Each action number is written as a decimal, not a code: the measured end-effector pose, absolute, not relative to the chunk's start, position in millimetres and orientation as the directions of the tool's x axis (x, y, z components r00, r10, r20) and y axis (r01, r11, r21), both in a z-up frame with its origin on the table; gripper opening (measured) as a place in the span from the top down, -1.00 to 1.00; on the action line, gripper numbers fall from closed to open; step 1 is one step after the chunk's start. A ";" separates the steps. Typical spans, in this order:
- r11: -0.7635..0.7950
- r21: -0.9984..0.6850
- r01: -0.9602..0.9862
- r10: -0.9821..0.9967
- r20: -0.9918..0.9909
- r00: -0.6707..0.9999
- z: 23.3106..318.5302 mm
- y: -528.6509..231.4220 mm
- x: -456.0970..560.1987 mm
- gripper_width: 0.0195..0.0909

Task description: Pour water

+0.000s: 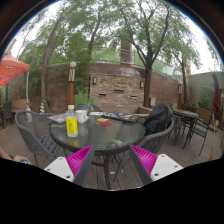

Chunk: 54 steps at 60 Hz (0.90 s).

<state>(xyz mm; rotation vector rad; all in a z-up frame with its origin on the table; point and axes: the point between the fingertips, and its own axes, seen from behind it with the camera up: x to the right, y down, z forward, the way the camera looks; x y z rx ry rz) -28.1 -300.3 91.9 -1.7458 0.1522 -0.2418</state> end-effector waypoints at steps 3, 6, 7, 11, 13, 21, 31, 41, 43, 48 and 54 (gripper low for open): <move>-0.183 -0.983 0.020 -0.229 0.062 0.972 90.5 -299.2 -28.6 -0.79; -0.175 -0.984 0.013 -0.238 0.055 0.970 90.7 -302.6 -29.2 -0.79; -0.173 -0.985 0.008 -0.240 0.050 0.970 92.6 -304.2 -27.1 -0.79; -0.171 -0.985 -0.005 -0.238 0.036 0.971 96.4 -309.2 -23.1 -0.78; -0.174 -0.985 -0.012 -0.239 0.031 0.971 97.1 -312.0 -22.0 -0.78; -0.194 -0.981 -0.006 -0.241 0.042 0.970 96.6 -318.2 -17.7 -0.78; -0.217 -0.976 0.018 -0.193 0.061 0.979 87.9 -308.6 -21.1 -0.79; -0.199 -0.980 0.005 -0.106 0.027 0.994 82.5 -269.0 -63.0 -0.79; -0.201 -0.980 -0.005 -0.088 0.013 0.996 80.6 -255.8 -74.9 -0.79; -0.169 -0.986 -0.012 -0.061 -0.002 0.998 81.0 -217.5 -99.8 -0.79; -0.105 -0.994 0.022 -0.062 0.029 0.998 89.7 -167.4 -129.4 -0.78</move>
